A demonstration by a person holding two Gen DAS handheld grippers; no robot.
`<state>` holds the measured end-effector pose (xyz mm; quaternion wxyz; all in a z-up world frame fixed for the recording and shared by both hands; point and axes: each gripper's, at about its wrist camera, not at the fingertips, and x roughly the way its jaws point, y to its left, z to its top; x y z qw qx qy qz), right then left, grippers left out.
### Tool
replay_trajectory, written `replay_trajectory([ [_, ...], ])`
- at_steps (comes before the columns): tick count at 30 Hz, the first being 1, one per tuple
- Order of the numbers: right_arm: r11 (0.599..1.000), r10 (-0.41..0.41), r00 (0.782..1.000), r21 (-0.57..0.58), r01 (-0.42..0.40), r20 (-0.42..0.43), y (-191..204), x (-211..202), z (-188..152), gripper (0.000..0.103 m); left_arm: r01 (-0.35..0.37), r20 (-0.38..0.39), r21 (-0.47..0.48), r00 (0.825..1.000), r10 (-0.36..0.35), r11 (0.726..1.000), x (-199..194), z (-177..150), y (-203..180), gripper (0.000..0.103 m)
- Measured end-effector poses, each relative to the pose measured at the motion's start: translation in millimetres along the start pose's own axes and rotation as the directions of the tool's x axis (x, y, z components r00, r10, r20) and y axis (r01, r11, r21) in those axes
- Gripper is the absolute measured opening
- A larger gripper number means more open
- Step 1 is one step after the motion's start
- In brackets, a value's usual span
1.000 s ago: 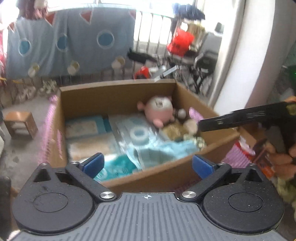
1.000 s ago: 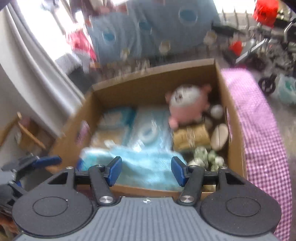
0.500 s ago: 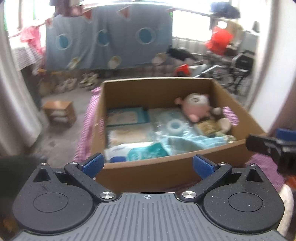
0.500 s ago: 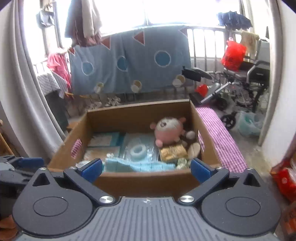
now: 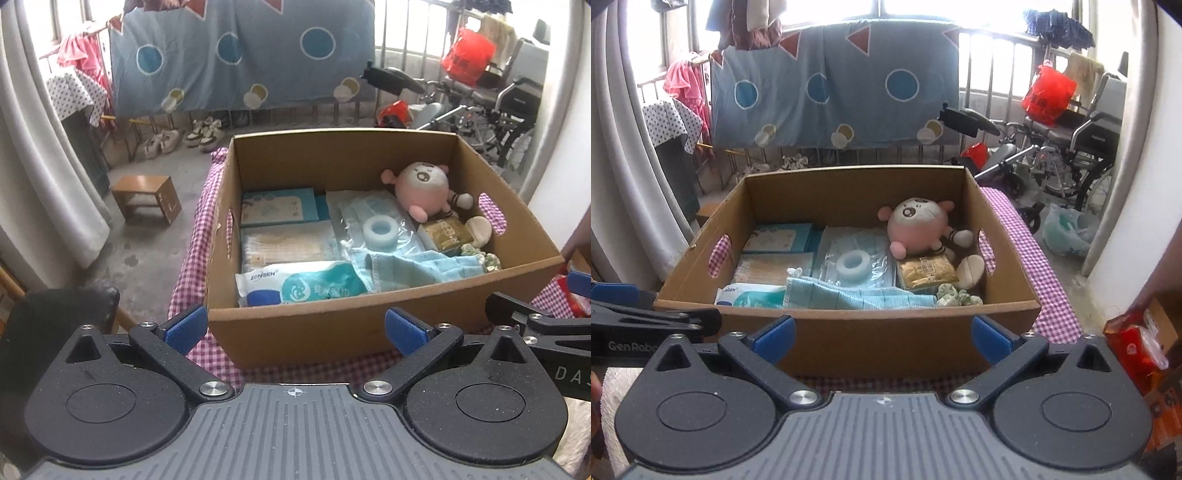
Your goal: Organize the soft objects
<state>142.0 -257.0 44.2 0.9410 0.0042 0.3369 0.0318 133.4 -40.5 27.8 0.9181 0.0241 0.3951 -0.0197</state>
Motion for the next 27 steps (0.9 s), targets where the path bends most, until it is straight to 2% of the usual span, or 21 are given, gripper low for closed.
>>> replay_trajectory([
  [16, 0.999, 0.015, 0.998, 0.046, -0.012, -0.062, -3.9, 10.1, 0.8, 0.103, -0.04, -0.035, -0.007, 0.999, 0.04, 0.999, 1.6, 0.8, -1.2, 0.102],
  [27, 0.999, 0.006, 0.998, 0.045, -0.003, -0.069, -2.6, 12.3, 0.9, 0.103, -0.048, -0.041, 0.002, 0.998, 0.048, 0.999, 3.5, 1.1, -1.2, 0.102],
])
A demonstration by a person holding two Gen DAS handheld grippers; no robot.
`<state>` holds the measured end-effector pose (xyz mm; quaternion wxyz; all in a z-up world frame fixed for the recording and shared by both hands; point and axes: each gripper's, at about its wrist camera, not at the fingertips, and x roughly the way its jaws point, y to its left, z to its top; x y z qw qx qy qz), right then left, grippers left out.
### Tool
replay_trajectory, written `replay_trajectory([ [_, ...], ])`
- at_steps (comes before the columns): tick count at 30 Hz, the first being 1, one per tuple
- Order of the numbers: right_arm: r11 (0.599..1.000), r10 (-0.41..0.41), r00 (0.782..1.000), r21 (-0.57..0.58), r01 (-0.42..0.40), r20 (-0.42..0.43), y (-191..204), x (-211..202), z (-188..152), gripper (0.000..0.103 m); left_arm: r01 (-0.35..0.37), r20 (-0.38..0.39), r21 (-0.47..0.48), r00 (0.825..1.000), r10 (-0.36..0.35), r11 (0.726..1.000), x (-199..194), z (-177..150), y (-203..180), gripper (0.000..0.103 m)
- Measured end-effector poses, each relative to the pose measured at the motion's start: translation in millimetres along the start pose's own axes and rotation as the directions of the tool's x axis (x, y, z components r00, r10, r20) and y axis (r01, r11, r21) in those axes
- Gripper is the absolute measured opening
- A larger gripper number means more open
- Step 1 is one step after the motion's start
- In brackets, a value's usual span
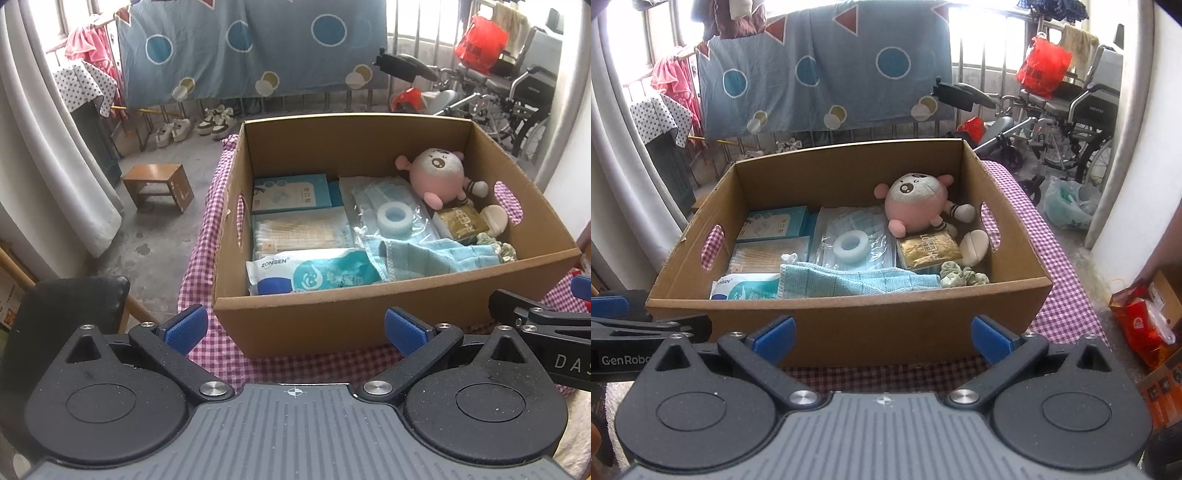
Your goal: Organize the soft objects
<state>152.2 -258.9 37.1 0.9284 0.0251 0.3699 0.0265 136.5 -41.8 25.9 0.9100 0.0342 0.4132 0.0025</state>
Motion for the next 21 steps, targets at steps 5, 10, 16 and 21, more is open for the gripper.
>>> replay_trajectory([
  [5, 1.0, 0.0, 1.0, -0.001, 0.0, 0.001, 0.1, 0.2, 0.1, 0.103, 0.0, -0.002, 0.0, 1.0, 0.0, 1.0, 0.0, -0.1, 0.1, 0.102],
  [10, 1.0, 0.0, 1.0, 0.0, 0.0, -0.001, 0.0, 0.2, 0.2, 0.103, -0.002, -0.001, 0.001, 1.0, 0.002, 1.0, 0.0, -0.2, 0.0, 0.102],
  [16, 1.0, 0.0, 1.0, 0.003, 0.0, -0.001, -0.2, 0.2, -0.3, 0.103, -0.003, -0.004, 0.0, 1.0, 0.003, 1.0, -0.3, -1.0, 0.3, 0.102],
  [21, 1.0, 0.0, 1.0, 0.005, 0.0, -0.002, -0.4, 0.1, -0.8, 0.103, -0.003, -0.003, 0.0, 1.0, 0.003, 1.0, -0.1, -0.7, 0.0, 0.102],
])
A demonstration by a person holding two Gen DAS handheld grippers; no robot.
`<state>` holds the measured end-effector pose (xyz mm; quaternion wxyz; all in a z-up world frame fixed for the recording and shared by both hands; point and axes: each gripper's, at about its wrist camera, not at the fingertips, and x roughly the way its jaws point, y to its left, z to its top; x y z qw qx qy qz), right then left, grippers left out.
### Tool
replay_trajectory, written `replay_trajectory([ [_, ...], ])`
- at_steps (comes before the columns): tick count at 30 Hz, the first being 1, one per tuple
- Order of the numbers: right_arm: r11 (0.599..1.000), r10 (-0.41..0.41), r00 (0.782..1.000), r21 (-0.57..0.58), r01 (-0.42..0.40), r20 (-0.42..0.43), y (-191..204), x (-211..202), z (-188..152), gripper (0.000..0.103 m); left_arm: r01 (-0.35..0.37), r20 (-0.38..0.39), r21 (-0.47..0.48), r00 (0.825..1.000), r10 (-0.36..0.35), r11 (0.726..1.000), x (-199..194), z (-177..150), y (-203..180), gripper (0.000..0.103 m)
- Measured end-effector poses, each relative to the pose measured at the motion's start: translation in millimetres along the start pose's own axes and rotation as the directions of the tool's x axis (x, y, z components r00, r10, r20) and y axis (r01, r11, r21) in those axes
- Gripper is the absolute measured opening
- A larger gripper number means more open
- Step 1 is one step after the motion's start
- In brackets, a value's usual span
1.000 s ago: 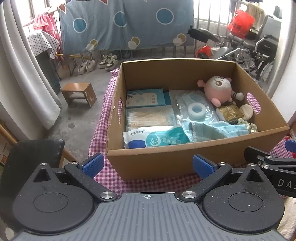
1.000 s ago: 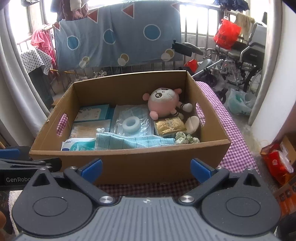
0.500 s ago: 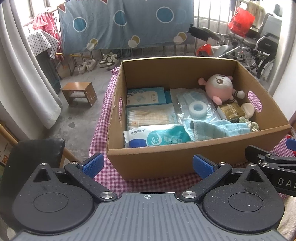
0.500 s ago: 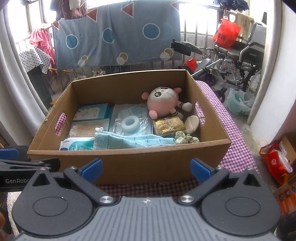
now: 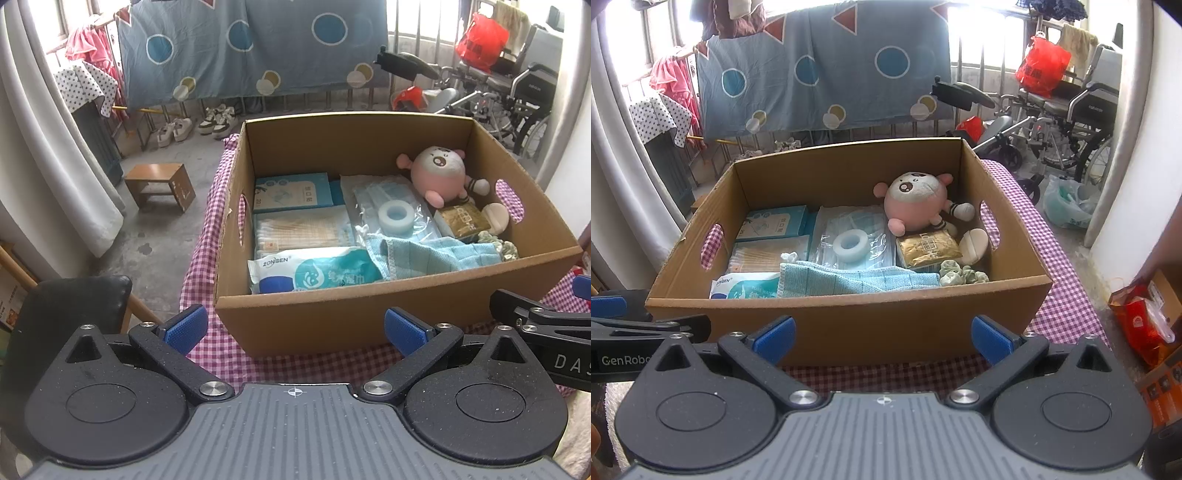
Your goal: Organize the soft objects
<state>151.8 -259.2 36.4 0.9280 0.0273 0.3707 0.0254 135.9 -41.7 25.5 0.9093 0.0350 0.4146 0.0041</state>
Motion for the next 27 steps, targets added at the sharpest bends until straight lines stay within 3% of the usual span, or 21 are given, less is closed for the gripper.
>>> replay_trajectory([
  [27, 1.0, -0.002, 1.0, 0.013, 0.002, -0.01, -0.2, -0.3, -2.4, 0.103, -0.003, -0.004, 0.003, 1.0, 0.004, 1.0, -0.7, -2.5, 1.2, 0.102],
])
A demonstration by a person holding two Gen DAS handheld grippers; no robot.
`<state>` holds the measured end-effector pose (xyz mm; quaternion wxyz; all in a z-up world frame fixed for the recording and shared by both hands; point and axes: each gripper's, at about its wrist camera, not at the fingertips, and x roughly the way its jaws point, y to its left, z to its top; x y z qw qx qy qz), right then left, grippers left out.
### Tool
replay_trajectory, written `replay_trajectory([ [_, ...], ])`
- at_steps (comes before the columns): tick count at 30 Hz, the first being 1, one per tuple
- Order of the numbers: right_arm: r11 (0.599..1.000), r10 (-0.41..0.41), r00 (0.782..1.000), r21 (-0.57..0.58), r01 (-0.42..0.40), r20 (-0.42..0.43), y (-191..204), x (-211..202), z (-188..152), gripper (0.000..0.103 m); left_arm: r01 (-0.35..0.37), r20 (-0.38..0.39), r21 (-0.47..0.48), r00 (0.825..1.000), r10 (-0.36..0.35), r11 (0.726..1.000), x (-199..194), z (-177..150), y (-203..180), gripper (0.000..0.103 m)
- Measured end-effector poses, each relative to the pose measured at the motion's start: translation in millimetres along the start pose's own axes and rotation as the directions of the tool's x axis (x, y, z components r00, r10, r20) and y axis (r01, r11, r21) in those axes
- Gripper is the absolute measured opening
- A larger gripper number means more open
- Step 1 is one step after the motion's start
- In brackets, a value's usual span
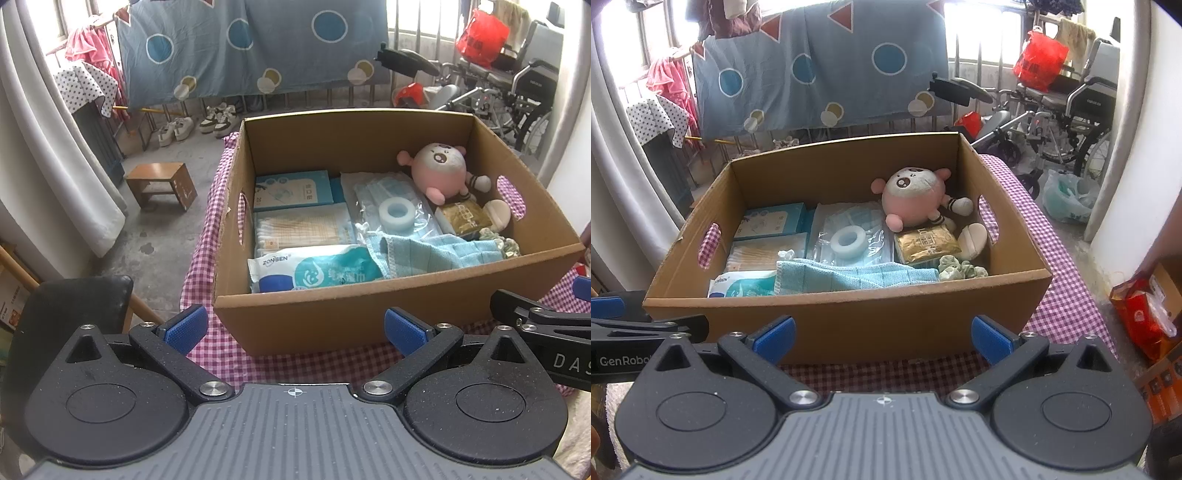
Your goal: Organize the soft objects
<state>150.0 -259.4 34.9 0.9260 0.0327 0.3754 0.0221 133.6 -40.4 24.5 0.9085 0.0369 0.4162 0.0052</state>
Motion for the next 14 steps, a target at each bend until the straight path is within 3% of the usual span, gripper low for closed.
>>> replay_trajectory([
  [14, 1.0, -0.003, 1.0, 0.001, 0.003, 0.0, -0.2, -0.9, -0.7, 0.103, 0.0, 0.0, 0.0, 1.0, 0.0, 1.0, -0.1, 0.8, -0.5, 0.102],
])
